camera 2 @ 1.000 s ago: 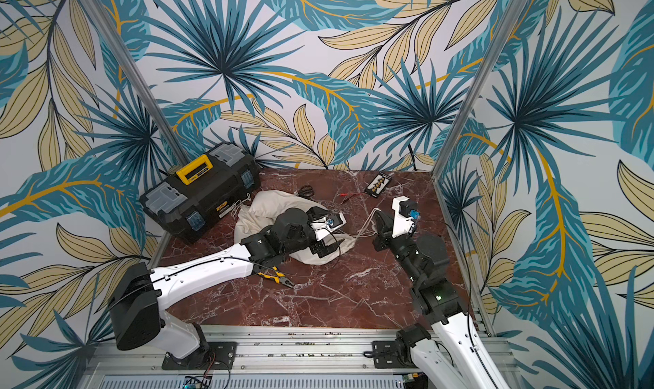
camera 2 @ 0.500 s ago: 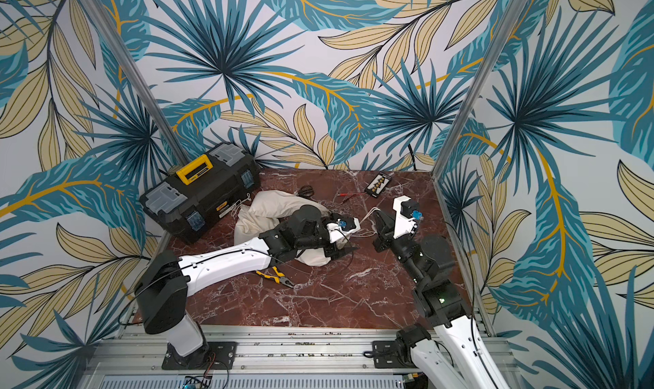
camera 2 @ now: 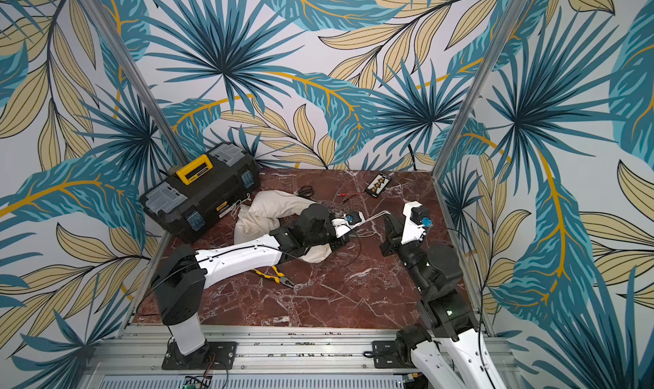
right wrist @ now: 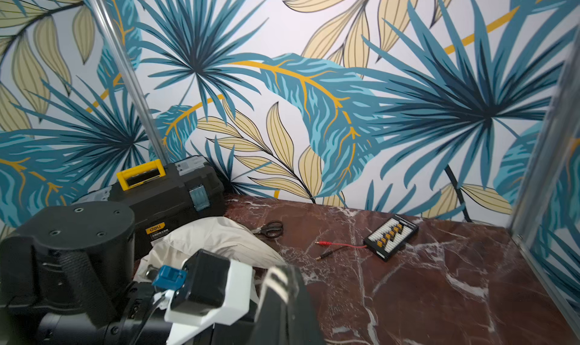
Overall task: Close the soil bag
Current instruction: Frap the soil bag at the center of the board.
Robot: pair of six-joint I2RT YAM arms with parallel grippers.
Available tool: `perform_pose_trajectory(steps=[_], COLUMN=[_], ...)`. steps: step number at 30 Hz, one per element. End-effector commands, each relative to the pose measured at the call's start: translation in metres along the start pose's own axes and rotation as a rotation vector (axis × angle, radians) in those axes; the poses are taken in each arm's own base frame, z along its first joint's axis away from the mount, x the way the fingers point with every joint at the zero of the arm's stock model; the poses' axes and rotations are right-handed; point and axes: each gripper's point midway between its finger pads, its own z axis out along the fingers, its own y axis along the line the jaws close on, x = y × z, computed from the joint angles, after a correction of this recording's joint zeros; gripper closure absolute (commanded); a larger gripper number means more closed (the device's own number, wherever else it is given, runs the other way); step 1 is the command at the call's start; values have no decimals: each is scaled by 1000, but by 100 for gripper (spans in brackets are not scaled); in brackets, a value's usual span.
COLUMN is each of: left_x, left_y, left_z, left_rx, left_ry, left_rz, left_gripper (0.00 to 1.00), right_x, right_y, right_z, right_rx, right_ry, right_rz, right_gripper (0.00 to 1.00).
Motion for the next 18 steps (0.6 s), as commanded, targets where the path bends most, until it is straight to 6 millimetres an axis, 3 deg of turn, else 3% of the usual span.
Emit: perform_pose_trajectory(steps=[1, 5, 8, 12, 18], left_x=[90, 150, 179, 194, 219], left_y=[8, 29, 44, 59, 87], left_z=[13, 11, 2, -20, -52], left_rx=[-110, -252, -335, -418, -511], left_ry=[266, 490, 586, 626, 645], left_rz=[-67, -143, -201, -269, -380], left_gripper=[96, 97, 96, 89, 88], right_x=[-42, -59, -65, -68, -67], right_y=[-23, -41, -52, -63, -71], right_z=[-25, -55, -74, -92, -105], right_rx=[140, 245, 313, 377, 420], right_ry=[-169, -231, -249, -274, -297], right_rz=[47, 55, 56, 68, 91], right_gripper=[100, 100, 100, 100, 100])
